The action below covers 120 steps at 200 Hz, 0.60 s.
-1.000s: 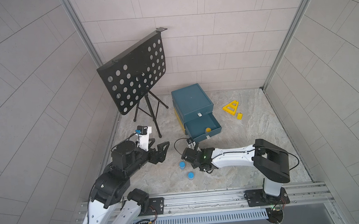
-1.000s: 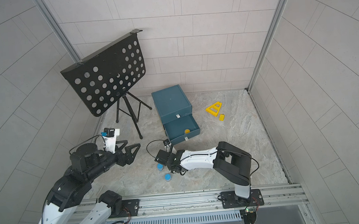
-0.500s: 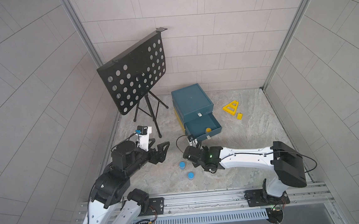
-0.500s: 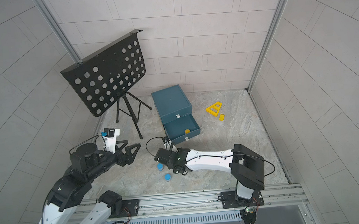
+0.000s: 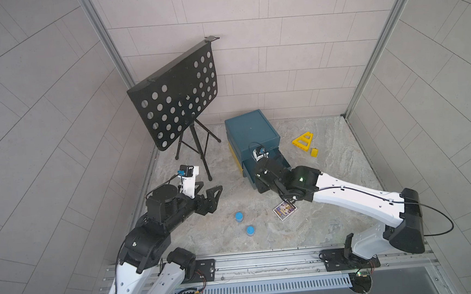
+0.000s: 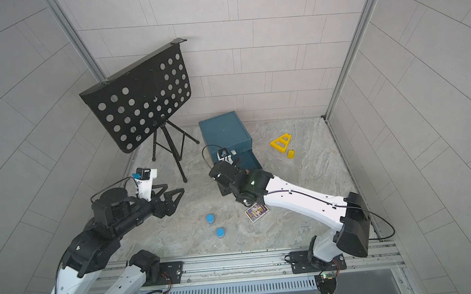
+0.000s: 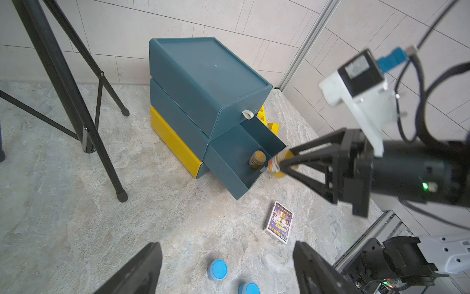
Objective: Put the paint cans in the drawer according to color
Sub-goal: Place the paint can in the drawer.
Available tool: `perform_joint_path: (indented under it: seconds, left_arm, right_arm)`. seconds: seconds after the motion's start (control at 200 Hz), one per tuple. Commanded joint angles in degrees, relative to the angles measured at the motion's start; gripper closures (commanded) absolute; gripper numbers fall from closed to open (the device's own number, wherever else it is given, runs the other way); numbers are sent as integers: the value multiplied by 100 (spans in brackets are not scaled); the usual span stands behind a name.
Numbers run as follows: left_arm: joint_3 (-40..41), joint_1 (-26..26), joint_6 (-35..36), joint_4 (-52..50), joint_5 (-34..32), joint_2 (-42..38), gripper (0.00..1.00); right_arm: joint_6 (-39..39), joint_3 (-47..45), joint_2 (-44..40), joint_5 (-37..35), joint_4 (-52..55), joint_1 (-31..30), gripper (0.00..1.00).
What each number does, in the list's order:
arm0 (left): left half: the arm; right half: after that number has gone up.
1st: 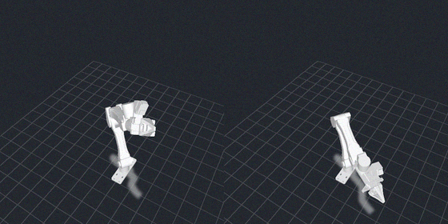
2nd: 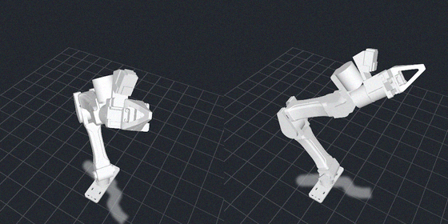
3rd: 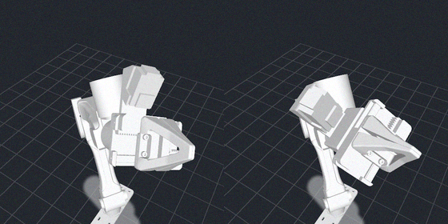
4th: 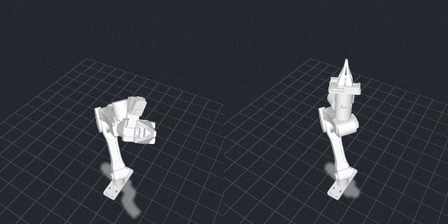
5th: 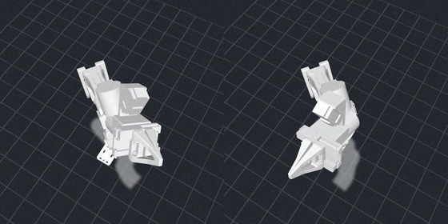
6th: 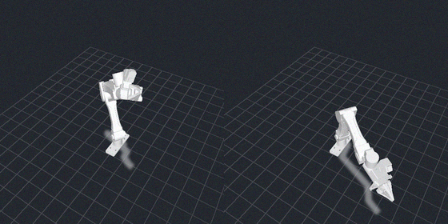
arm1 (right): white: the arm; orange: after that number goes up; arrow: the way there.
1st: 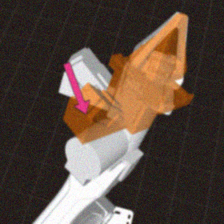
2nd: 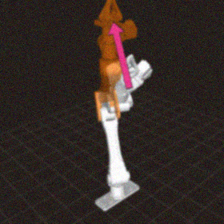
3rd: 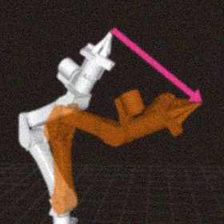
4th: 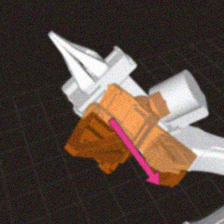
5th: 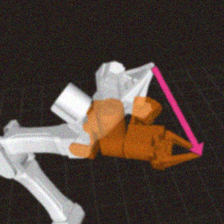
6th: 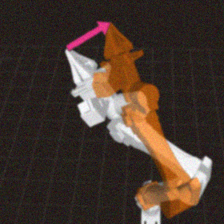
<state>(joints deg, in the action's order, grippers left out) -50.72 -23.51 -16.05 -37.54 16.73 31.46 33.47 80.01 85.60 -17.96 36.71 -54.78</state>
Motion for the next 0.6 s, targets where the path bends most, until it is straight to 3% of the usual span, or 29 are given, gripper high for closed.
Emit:
perform_joint_path:
  seconds: [0.0, 0.34, 0.595]
  left_arm:
    - [45, 55, -22, 142, 25, -32, 12]
    - [45, 57, -21, 136, 35, -35, 12]
    - [49, 83, -21, 151, 56, -26, 12]
  right_arm:
    - [-310, 206, 406, 439, 105, 426, 71]
    - [-320, 437, 1628, 689, -401, 898, 72]
    - [-254, 314, 1933, 684, -556, 954, 71]
